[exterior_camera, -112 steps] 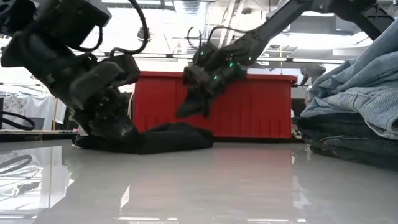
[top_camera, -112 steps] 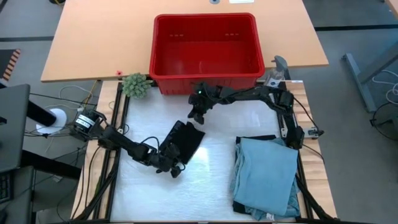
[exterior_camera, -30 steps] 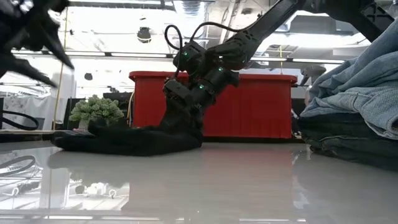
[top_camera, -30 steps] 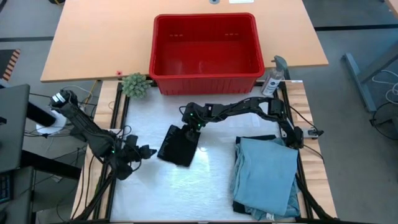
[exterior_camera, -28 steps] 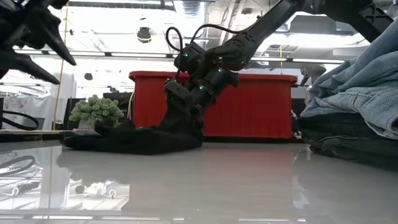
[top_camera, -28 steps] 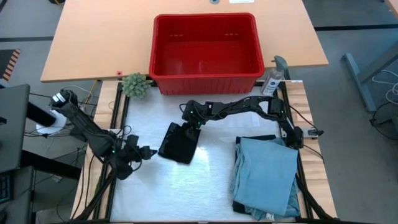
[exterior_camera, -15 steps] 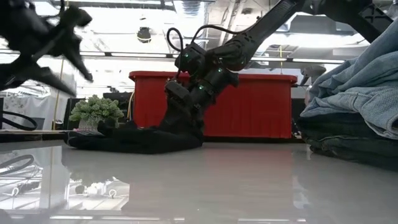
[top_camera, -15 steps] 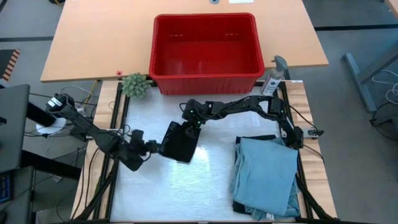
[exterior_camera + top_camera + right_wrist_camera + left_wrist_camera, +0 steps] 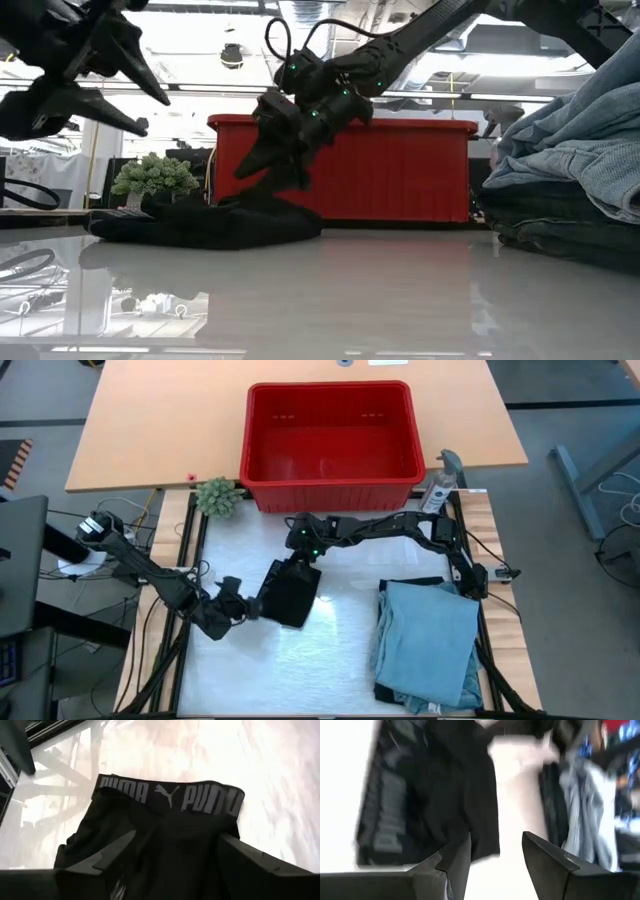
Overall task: Fold Laundry from Bin
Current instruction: Fold the black boxer
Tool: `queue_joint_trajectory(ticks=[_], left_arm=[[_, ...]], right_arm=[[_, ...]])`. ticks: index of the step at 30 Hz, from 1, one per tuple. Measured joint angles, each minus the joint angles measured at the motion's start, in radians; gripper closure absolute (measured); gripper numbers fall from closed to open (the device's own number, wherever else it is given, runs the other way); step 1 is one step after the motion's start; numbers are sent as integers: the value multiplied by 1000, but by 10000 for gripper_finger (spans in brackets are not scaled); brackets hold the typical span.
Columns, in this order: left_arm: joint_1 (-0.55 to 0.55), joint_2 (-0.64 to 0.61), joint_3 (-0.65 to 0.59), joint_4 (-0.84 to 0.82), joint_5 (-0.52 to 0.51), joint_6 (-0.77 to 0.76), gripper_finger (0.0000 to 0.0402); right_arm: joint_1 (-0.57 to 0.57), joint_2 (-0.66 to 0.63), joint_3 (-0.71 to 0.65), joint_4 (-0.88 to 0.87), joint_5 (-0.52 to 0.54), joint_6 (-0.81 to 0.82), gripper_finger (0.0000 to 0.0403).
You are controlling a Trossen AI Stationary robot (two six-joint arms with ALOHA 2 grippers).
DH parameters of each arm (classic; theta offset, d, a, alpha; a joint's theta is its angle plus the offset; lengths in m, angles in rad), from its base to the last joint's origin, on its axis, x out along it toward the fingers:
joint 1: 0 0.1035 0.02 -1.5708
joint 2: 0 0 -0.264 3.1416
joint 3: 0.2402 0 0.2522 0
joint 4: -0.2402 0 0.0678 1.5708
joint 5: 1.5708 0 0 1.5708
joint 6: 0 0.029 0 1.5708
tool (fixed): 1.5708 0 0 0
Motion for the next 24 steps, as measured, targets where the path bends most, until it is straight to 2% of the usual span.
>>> queue_joint_trajectory(ticks=[5, 7, 12, 18, 20, 24], left_arm=[[-44, 85, 0, 83, 184, 84, 234], [-65, 118, 0, 79, 217, 79, 234], [-81, 148, 0, 88, 117, 61, 234], [-33, 126, 0, 85, -63, 179, 234], [2, 127, 0, 50, -52, 242, 234], [91, 132, 0, -35, 71, 332, 234]], right_arm=[[-12, 0, 12, -15, -4, -54, 117], [-15, 0, 12, -23, -8, -65, 117], [-20, -1, 12, -4, -32, -119, 117], [-28, -38, 12, 7, -31, -169, 117], [-31, -39, 13, 9, -30, -168, 117], [-32, -38, 11, 5, -27, -137, 117]])
